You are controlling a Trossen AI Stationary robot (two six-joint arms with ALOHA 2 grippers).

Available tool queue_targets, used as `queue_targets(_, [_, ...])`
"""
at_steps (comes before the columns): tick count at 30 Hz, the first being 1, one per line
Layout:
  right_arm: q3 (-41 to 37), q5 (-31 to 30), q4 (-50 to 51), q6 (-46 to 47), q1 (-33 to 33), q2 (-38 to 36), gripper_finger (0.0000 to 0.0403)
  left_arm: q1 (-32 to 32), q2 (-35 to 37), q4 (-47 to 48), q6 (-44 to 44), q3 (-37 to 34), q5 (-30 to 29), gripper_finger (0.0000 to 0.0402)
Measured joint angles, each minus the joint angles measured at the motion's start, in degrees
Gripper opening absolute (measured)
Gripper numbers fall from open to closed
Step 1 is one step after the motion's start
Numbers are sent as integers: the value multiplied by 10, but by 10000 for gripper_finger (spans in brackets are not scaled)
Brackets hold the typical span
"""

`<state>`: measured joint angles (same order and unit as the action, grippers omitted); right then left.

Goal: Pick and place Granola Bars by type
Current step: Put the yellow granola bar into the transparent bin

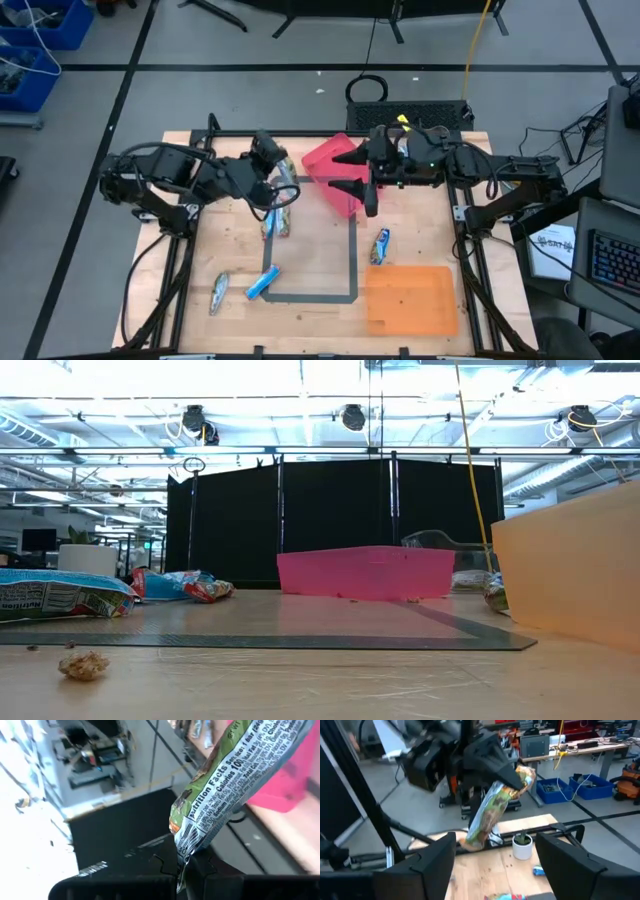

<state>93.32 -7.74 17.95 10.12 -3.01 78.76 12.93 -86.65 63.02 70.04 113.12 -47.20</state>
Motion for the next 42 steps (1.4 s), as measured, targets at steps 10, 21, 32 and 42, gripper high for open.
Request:
queue_targets(10, [0, -59, -21, 44, 23, 15, 269, -4, 0, -98, 216, 0, 2, 12])
queue_targets(21, [0, -69, -102, 42, 34, 54, 268, -33, 0, -123, 375, 0, 2, 9])
queue_targets(32, [0, -12, -152, 42, 38, 75, 267, -33, -25, -199, 449, 0, 24, 9])
queue_targets(42, [-3, 4, -159, 61, 38, 74, 267, -39, -51, -232, 480, -1, 33, 9])
